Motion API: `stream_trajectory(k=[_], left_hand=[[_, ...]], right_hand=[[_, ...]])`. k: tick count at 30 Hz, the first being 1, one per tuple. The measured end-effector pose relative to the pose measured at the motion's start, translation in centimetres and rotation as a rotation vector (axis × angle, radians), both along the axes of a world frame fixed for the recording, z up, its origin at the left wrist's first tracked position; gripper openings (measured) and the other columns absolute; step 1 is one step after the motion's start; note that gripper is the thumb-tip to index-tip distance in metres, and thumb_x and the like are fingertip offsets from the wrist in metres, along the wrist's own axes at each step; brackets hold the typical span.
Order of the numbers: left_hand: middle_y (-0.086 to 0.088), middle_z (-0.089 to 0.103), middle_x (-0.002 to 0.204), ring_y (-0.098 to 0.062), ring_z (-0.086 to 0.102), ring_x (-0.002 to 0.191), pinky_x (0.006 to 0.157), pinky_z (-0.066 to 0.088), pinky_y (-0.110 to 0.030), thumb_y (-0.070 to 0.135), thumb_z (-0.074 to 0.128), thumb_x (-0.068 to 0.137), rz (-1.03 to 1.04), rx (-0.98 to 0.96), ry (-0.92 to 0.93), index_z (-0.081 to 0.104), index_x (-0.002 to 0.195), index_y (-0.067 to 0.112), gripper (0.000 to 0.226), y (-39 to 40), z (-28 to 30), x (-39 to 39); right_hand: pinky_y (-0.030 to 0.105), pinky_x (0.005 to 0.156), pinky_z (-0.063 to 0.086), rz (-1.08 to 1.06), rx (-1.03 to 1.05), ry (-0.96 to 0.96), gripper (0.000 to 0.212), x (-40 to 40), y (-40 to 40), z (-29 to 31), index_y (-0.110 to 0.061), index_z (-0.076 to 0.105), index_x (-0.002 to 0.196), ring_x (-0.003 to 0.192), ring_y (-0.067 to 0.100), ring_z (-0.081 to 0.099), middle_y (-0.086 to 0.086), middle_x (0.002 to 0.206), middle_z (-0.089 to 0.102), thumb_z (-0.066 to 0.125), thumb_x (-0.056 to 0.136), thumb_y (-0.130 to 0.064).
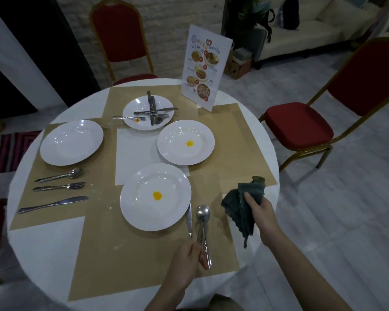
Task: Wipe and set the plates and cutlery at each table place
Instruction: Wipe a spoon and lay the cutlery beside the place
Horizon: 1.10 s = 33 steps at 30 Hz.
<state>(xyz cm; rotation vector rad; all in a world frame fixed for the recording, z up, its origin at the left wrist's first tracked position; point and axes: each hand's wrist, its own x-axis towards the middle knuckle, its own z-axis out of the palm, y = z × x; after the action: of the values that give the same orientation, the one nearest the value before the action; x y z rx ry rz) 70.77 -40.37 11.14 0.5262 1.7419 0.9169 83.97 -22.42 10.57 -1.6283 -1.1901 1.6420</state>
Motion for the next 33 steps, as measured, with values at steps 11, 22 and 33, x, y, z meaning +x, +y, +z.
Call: stream_trajectory(k=[11,22,33], left_hand=[[-0.003,0.069,0.075,-0.015,0.064,0.071,0.068,0.056,-0.031,0.013,0.053,0.095,0.082,-0.067,0.096,0.065,0.077,0.014,0.022,3.3,-6.4,4.4],[0.0,0.058,0.059,-0.009,0.055,0.054,0.048,0.043,-0.015,0.014,0.054,0.096,0.092,-0.026,0.227,0.06,0.068,0.011,0.029,2.4,-6.8,5.7],[-0.008,0.06,0.053,-0.008,0.055,0.035,0.036,0.046,-0.02,0.022,0.04,0.102,-0.273,-0.161,0.226,0.061,0.08,0.002,0.037,4.6,-6.6,3.7]], right_hand=[[0.037,0.086,0.049,-0.046,-0.11,-0.018,0.028,4.7,-3.3,-2.1,-0.013,0.044,0.126,0.106,0.021,0.057,0.007,0.116,0.057,0.049,0.099,-0.022],[0.035,0.085,0.047,-0.09,-0.119,-0.022,0.029,5.9,-3.9,-2.7,-0.015,0.043,0.128,0.104,0.019,0.057,0.006,0.117,0.056,0.047,0.1,-0.025],[0.025,0.07,0.046,-0.049,-0.114,-0.003,0.024,4.8,-3.7,-2.1,-0.014,0.043,0.123,0.096,0.01,0.056,0.001,0.108,0.056,0.047,0.101,-0.023]])
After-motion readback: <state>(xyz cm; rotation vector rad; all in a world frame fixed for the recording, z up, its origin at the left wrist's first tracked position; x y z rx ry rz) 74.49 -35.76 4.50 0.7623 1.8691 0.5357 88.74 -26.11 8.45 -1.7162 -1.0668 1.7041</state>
